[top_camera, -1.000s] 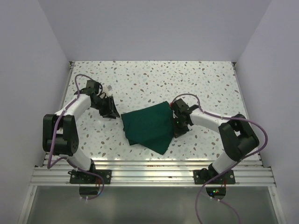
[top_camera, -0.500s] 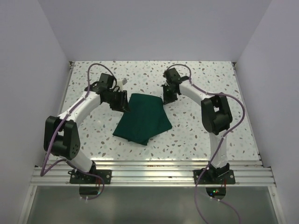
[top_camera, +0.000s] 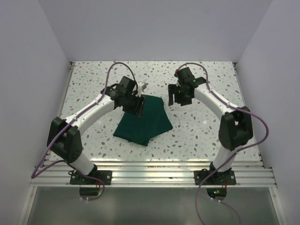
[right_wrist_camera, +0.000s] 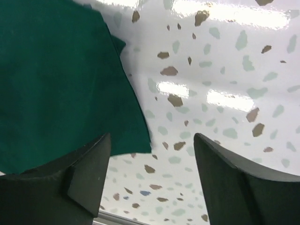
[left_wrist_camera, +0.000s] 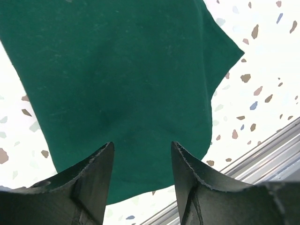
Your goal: Prepare the surgical pack
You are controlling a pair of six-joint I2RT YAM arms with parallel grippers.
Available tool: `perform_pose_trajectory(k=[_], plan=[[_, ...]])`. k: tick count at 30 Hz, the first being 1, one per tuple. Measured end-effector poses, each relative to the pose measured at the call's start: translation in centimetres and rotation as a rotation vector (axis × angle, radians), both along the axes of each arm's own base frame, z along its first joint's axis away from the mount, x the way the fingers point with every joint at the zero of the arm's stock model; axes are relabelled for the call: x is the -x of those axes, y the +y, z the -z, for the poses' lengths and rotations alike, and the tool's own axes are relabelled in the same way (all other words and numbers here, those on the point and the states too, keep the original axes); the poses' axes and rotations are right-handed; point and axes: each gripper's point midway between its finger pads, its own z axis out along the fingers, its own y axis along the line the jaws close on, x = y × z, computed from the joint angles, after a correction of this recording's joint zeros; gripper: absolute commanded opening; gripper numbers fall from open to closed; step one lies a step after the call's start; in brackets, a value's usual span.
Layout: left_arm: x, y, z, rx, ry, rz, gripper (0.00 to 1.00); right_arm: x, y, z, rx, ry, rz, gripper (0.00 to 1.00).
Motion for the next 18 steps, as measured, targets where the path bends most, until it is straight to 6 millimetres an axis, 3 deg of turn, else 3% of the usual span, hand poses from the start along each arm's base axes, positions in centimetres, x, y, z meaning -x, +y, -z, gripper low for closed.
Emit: perform_pose_trajectory(k=[2,10,18], plan=[[0.5,-0.6,0.1,-0.026,-0.008,0.01,0.56,1.3,-0.6,-0.8,-0.003,-0.012,-0.003,0.99],[3.5,-4.9,0.8,-0.128,-0.013,0.064,0.54,5.4,-2.6,-1.2,-0.024,0.013,-0.002,0.99],[5.0,-7.1,4.4,-0.243,0.023,0.072,0.56,9.5,-3.8,-0.8,-0.05,0.034,-0.012,0.99]])
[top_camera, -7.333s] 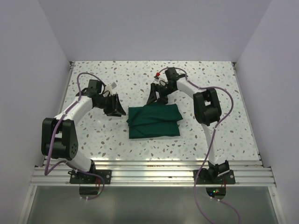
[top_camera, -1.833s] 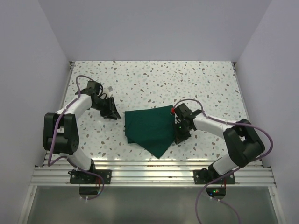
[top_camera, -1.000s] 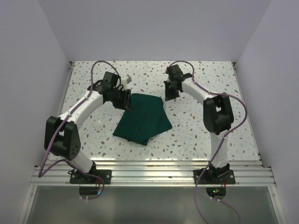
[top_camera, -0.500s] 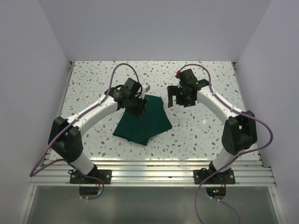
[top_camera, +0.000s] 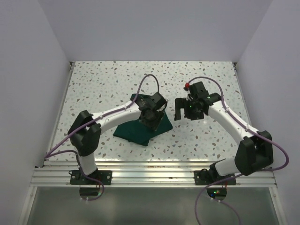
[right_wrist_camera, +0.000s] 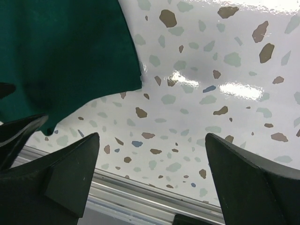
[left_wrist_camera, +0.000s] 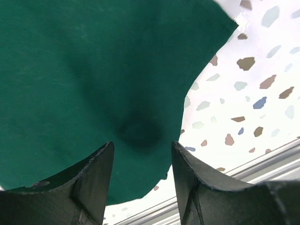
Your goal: Prepare the surgical pack
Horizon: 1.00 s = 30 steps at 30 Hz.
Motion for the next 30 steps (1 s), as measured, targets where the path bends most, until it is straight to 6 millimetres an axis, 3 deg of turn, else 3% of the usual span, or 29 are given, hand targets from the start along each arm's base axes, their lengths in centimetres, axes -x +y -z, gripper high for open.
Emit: perform_pose_trajectory(k=[7,25,30], plan=[[1.3,-0.7,3.0,-0.097,0.01,-0.003,0.58,1.1,-0.5,-0.8,-0.022,-0.03,-0.006,0.99],[1.5,1.6,4.5,-0.396,-0.164,-0.051,0.61,2.2,-0.5,0.4,-0.039,0.007,-0.008,0.99],[1.3,2.1,4.7,-0.435,-0.189,-0.056,0.52,2.5,-0.5,0.6,-0.043,0.018,-0.008,0.99]])
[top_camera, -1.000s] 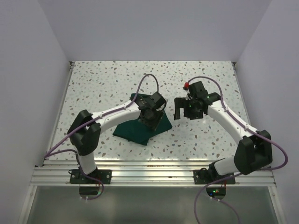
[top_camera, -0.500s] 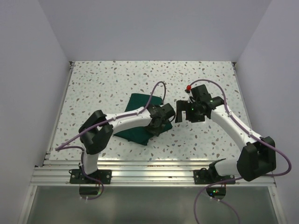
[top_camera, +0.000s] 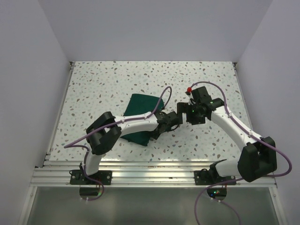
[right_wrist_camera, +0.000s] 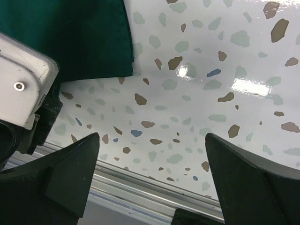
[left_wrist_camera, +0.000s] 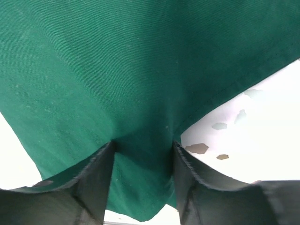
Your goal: Prepare the surgical pack
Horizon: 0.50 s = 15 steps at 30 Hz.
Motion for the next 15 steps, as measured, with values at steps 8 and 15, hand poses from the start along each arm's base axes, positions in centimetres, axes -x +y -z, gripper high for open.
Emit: perform_pose_trajectory(k=[8,15], plan=[[0.0,0.1,0.1,-0.011,0.002,0.004,0.29,0.1,0.5,0.1,-0.033,0.018,-0.004,0.99],[0.0,0.4,0.0,-0.014,0.02,0.009,0.0,0.2,2.1,0.8,-0.139,0.093,0.023,0.78]])
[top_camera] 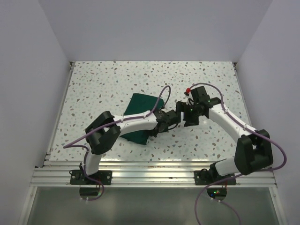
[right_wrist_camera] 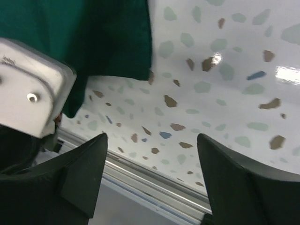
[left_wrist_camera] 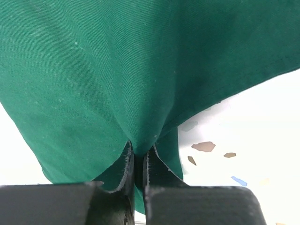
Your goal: Prepare the surgical pack
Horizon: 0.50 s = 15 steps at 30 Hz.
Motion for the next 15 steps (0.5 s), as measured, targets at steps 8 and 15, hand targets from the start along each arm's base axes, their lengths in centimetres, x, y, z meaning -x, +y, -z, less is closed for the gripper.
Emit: perform_pose_trajectory(k=[8,15], plan=[[0.2,-0.7,-1.0,0.061,0.017,0.0,0.0,-1.4,4.7,1.3,-0.223,0.121,0.023,0.39],[0.2,-2.4,-3.4,0.167,0.018,0.009,0.0,-2.3,6.9,2.2,-0.338,0.183,0.034,0.22]])
